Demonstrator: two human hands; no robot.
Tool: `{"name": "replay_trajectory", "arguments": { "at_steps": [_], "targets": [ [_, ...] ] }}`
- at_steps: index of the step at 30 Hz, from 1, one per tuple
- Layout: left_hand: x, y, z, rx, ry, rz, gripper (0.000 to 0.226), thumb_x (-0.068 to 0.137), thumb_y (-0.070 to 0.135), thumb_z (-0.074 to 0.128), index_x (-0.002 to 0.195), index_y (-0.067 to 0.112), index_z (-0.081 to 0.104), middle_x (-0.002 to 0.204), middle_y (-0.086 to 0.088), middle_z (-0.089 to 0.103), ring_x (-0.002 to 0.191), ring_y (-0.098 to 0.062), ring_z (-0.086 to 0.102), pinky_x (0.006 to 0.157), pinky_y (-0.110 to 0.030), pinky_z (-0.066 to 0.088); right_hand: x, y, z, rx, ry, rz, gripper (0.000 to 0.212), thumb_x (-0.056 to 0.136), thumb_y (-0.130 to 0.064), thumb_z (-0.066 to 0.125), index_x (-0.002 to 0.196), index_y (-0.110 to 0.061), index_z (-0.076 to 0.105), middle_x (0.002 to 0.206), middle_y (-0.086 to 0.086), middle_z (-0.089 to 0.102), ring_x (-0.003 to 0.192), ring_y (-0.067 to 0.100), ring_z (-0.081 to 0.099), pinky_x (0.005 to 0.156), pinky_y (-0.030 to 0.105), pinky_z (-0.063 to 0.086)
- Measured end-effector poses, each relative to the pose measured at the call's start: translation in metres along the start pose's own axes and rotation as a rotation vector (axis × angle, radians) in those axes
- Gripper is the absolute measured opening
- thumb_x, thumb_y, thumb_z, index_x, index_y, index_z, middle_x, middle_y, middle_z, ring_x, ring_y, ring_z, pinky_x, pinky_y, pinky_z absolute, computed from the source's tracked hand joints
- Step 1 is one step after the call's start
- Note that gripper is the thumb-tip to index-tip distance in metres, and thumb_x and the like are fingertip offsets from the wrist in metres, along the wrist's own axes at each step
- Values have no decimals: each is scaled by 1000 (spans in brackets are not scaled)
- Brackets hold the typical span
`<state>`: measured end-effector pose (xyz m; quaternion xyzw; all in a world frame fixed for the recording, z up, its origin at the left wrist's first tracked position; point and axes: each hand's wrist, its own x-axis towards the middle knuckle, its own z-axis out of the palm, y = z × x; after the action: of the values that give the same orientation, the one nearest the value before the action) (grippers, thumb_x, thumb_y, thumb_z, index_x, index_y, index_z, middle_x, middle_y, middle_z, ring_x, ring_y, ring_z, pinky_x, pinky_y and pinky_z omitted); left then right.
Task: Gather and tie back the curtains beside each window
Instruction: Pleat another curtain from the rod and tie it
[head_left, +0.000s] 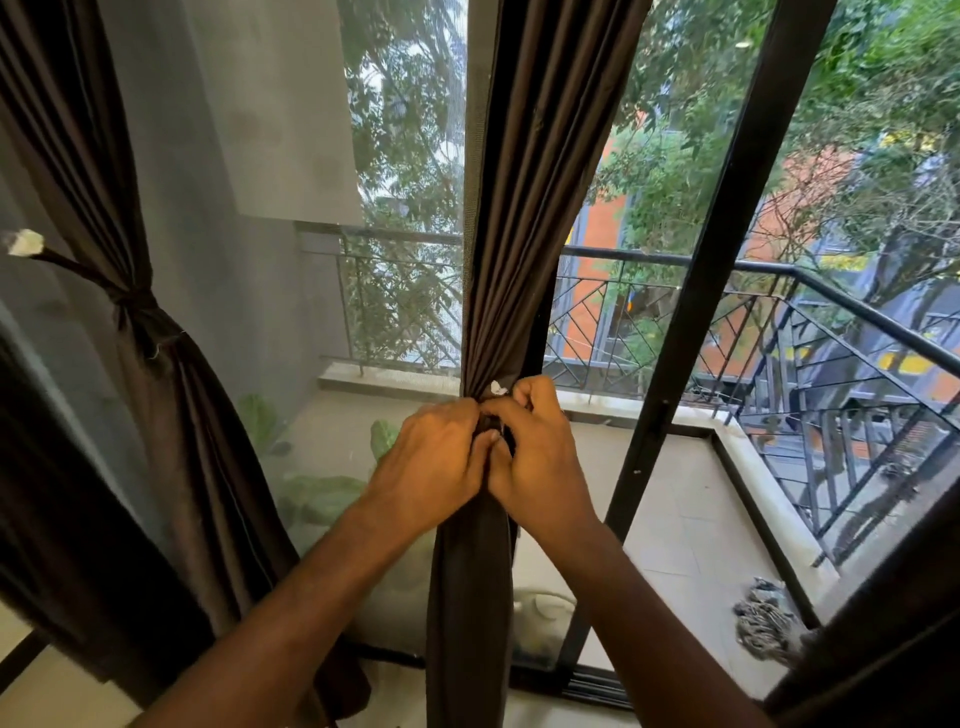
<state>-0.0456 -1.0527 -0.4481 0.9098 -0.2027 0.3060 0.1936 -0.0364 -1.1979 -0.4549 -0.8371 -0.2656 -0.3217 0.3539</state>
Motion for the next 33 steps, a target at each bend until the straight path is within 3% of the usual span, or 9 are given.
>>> {"name": "replay_trajectory", "arguments": {
  "at_steps": [4, 8, 13, 17, 20, 23, 26, 29, 33],
  "targets": [
    [9, -15, -9, 108, -45, 263, 21, 98, 30, 60, 87, 13, 54, 76, -7, 63, 66, -24, 57, 66, -29, 38, 5, -6, -8, -148, -71, -49, 25, 85, -24, 44, 87, -12, 65, 99, -5, 32, 82, 17, 41, 63, 34, 39],
    [4, -12, -7, -41, -87, 183, 27, 104, 47, 39, 109, 20, 38, 88, -6, 60, 77, -23, 55, 64, -32, 44, 7, -2, -13, -161, -182, 15, 16, 88, -5, 62, 97, -16, 71, 107, 0, 39, 93, 25, 48, 74, 39, 49],
    [-5, 1, 2, -29, 84, 190, 28, 106, 38, 39, 117, 15, 50, 89, -10, 63, 78, -22, 56, 67, -29, 44, 16, 3, -18, -36, -288, 105, 23, 92, -2, 61, 102, -17, 76, 115, 3, 46, 107, 25, 53, 94, 34, 51],
    [-4, -1, 7, -8, 168, 139, 24, 105, 30, 43, 103, 9, 56, 83, -8, 59, 72, -19, 52, 61, -27, 42, 0, -9, -9, 48, 46, 146, 23, 91, 0, 63, 101, -15, 78, 123, 2, 59, 103, 4, 58, 91, 1, 38],
    [-5, 3, 9, -74, 110, 78, 30, 105, 34, 41, 101, 9, 57, 86, -8, 60, 76, -21, 56, 65, -32, 46, -13, -9, 7, 140, 244, 156, 26, 89, 6, 65, 104, -11, 78, 136, 6, 60, 106, -9, 58, 101, 9, 43],
    [-8, 5, 8, -195, 113, 69, 30, 104, 32, 44, 100, 6, 59, 90, -7, 63, 81, -20, 58, 69, -30, 48, -18, -4, 12, 183, 305, 156, 31, 87, 13, 65, 104, -9, 78, 145, 10, 56, 106, 3, 65, 102, 22, 51],
    [-9, -4, 7, -188, 93, 111, 30, 106, 35, 43, 100, 9, 56, 88, -7, 62, 78, -19, 58, 66, -29, 49, -15, -7, 5, 90, 143, 75, 28, 93, -7, 53, 107, -11, 77, 142, 7, 58, 106, 14, 66, 91, 22, 54],
    [0, -16, 9, -99, 34, 191, 32, 108, 43, 33, 95, 16, 45, 78, -8, 56, 67, -21, 51, 58, -28, 40, 9, -4, -14, -181, -241, 170, 26, 87, -22, 49, 90, -18, 75, 109, 3, 64, 92, 28, 63, 68, 33, 48],
    [16, -11, 4, -136, 2, 245, 39, 106, 38, 40, 89, 7, 56, 74, -8, 57, 67, -17, 48, 61, -21, 28, 41, 0, -40, -124, -505, 222, 25, 71, -20, 47, 72, -8, 69, 80, 14, 67, 78, 35, 60, 70, 49, 53]
  ]
}}
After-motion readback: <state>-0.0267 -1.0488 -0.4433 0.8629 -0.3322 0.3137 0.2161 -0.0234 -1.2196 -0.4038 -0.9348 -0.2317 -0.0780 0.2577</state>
